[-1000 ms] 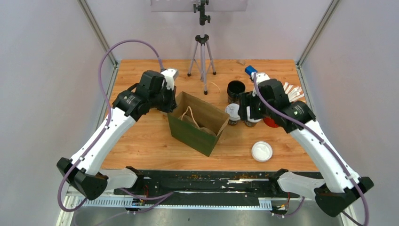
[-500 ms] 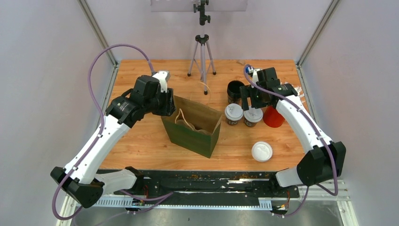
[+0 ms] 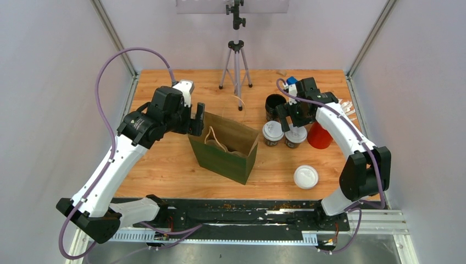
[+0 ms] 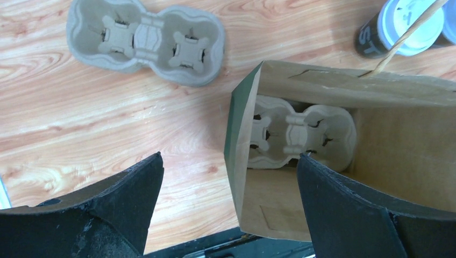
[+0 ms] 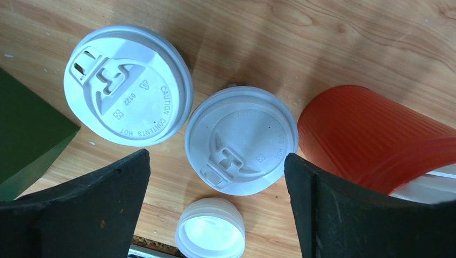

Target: Pack the takeout coffee

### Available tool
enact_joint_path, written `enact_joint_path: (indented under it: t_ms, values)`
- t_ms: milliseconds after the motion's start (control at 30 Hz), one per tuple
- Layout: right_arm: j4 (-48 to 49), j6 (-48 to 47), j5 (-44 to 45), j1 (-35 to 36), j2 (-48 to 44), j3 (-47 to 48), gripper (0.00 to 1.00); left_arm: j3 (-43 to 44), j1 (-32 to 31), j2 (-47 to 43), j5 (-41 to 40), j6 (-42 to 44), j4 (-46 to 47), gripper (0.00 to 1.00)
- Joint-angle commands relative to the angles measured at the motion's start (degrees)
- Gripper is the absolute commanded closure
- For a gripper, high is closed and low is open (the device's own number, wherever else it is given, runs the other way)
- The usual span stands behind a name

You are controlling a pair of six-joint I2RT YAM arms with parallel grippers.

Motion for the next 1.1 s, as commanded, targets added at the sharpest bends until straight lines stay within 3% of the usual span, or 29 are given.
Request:
enact_joint_path:
  t_ms: [0, 67, 333, 767, 1067]
  values:
    - [-0.9, -1.5, 2.0, -0.4, 0.9, 2.5, 0.04, 2.2, 0.2, -0.4, -1.3, 2.6, -3.1, 0.00]
    - [-1.4, -0.8, 2.4, -0.4, 1.4, 2.7, 0.00, 2.1, 0.2, -0.8, -1.5, 3.3, -3.4, 0.00]
    - [-2.6, -0.5, 3.1, -0.5, 1.6, 1.2, 0.00, -1.8, 0.2, -3.9, -0.4, 5.4, -1.5, 0.00]
    - [-3.4, -0.9, 0.3, -2.7, 4.0, 1.0, 0.00, -1.0, 0.2, -3.5, 1.2, 6.8, -1.0, 0.00]
    - [-2.2, -0.9, -1.8, -3.1, 5.0, 1.0, 0.07, -1.3, 0.2, -3.1, 1.5, 6.7, -0.6, 0.00]
